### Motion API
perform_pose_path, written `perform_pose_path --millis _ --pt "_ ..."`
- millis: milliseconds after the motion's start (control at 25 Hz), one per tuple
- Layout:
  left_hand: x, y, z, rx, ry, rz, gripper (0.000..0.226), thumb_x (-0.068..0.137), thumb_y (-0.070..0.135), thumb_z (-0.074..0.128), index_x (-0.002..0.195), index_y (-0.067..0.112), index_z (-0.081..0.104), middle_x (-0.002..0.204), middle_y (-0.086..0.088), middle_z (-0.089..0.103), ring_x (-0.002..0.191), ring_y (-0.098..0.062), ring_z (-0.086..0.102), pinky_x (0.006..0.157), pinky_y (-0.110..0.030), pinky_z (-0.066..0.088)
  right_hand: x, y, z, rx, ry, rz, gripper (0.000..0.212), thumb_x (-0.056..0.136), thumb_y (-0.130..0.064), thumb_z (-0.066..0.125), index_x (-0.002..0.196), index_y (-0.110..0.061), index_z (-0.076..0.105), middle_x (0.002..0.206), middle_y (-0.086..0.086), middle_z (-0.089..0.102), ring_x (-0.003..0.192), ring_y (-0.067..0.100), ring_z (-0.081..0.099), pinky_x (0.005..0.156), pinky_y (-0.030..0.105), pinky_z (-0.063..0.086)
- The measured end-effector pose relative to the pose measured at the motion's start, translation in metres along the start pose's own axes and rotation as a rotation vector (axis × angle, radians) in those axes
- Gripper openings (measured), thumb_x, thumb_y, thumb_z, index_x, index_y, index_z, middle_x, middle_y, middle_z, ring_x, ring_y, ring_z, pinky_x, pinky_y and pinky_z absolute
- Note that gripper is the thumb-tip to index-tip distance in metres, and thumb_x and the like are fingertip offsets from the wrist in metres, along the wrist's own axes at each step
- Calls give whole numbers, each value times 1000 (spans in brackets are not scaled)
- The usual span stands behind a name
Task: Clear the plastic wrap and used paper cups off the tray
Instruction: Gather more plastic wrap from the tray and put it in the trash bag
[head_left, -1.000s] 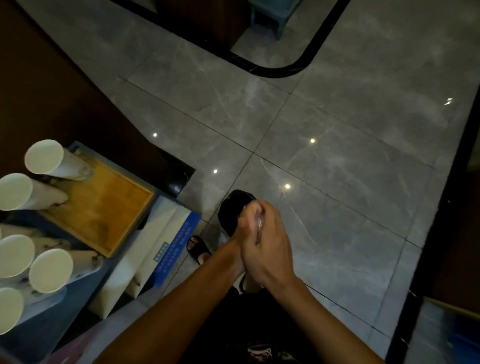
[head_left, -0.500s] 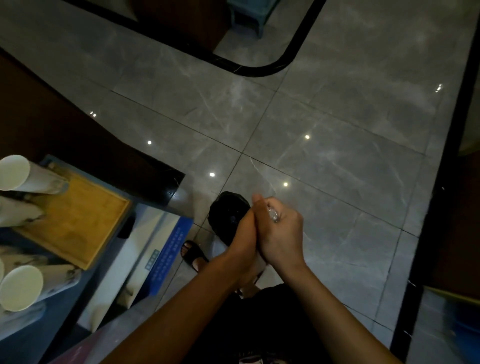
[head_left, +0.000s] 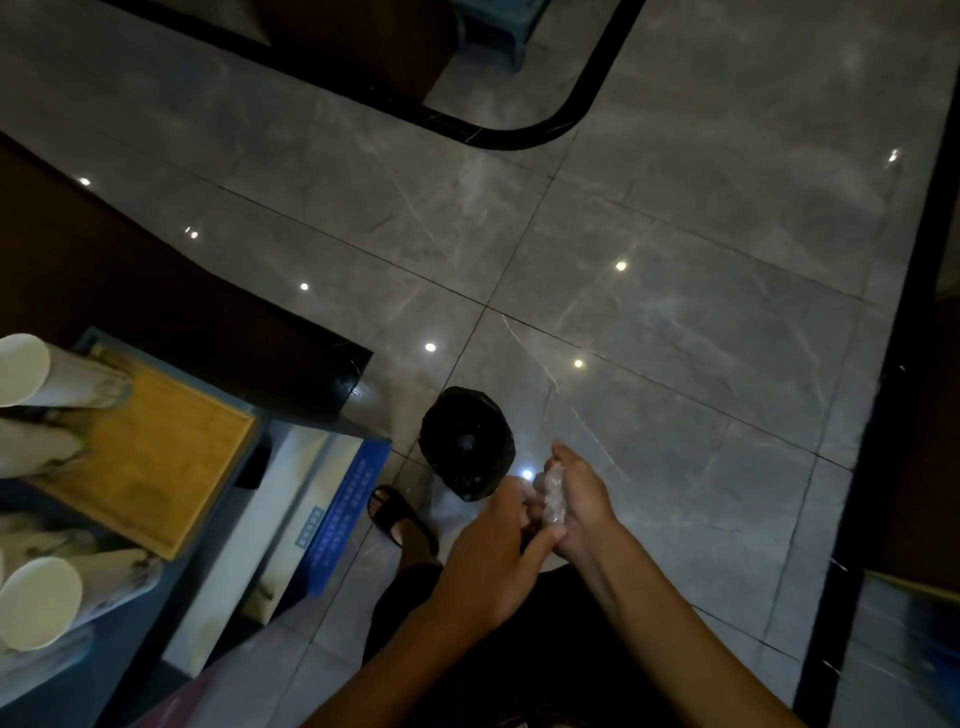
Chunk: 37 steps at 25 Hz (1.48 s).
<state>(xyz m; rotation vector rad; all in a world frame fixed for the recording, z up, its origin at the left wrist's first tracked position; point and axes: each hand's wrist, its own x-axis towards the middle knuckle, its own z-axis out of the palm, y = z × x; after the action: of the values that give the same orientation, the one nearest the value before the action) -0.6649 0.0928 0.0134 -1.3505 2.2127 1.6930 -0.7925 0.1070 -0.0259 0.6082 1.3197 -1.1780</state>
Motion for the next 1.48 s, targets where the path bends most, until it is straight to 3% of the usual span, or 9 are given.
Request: perform_pose_path --millis 120,240,400,520,840,1040,1200,1320,1480 --pt "16 2 -10 -175 -40 -134 52 83 32 80 112 37 38 65 12 60 64 2 60 63 -21 51 7 2 0 49 -122 137 71 105 -33 40 39 -13 57 36 4 42 23 15 39 25 18 31" --pt "27 -5 -21 -364 -156 -261 68 77 13 86 121 31 38 56 12 64 47 3 60 45 -14 47 15 17 0 47 -132 219 39 105 -34 47 74 -13 57 48 5 45 34 14 43 31 19 36" --pt "27 -21 -36 -328 -238 -266 87 79 16 84 144 40 33 99 6 70 77 7 69 65 -13 55 19 36 10 -78 -130 202 40 104 -41 50 102 -4 66 87 20 63 75 31 64 64 35 49" --pt "18 -38 -50 -97 -200 -169 90 83 24 80 153 42 26 134 2 61 115 -8 62 100 -31 52 19 46 25 -274 -110 103 54 101 -52 50 91 -5 75 83 15 78 72 27 77 59 29 58" --pt "4 -60 -66 329 -243 -118 64 97 28 53 153 22 23 140 -4 54 121 -22 57 101 -39 46 9 65 64 -664 -10 12 46 96 -69 42 83 -30 62 68 -3 73 68 7 69 65 21 51" --pt "25 -81 -45 590 -68 -154 57 100 32 48 149 9 32 149 -10 41 137 -25 40 113 -43 35 19 75 78 -614 -70 -91 65 80 -79 55 94 -18 74 88 0 80 85 12 76 88 37 58" --pt "51 -106 -37 419 47 -118 58 96 32 49 148 13 30 145 -6 34 129 -20 45 108 -36 41 51 72 94 -611 83 -127 60 95 -68 45 81 -20 77 76 -4 79 73 6 73 74 28 52" --pt "87 -128 -37 373 -110 -71 59 90 31 34 144 8 32 131 -9 38 118 -24 50 96 -36 46 93 66 97 -689 192 -136 56 99 -64 39 77 -26 73 75 -6 73 76 9 68 69 24 48" --pt "140 -160 -38 62 -373 -85 63 95 17 58 149 14 26 134 -6 45 118 -15 53 79 -10 38 152 61 79 -930 304 -201 58 100 -56 43 69 -17 73 80 10 74 80 23 70 80 38 56"
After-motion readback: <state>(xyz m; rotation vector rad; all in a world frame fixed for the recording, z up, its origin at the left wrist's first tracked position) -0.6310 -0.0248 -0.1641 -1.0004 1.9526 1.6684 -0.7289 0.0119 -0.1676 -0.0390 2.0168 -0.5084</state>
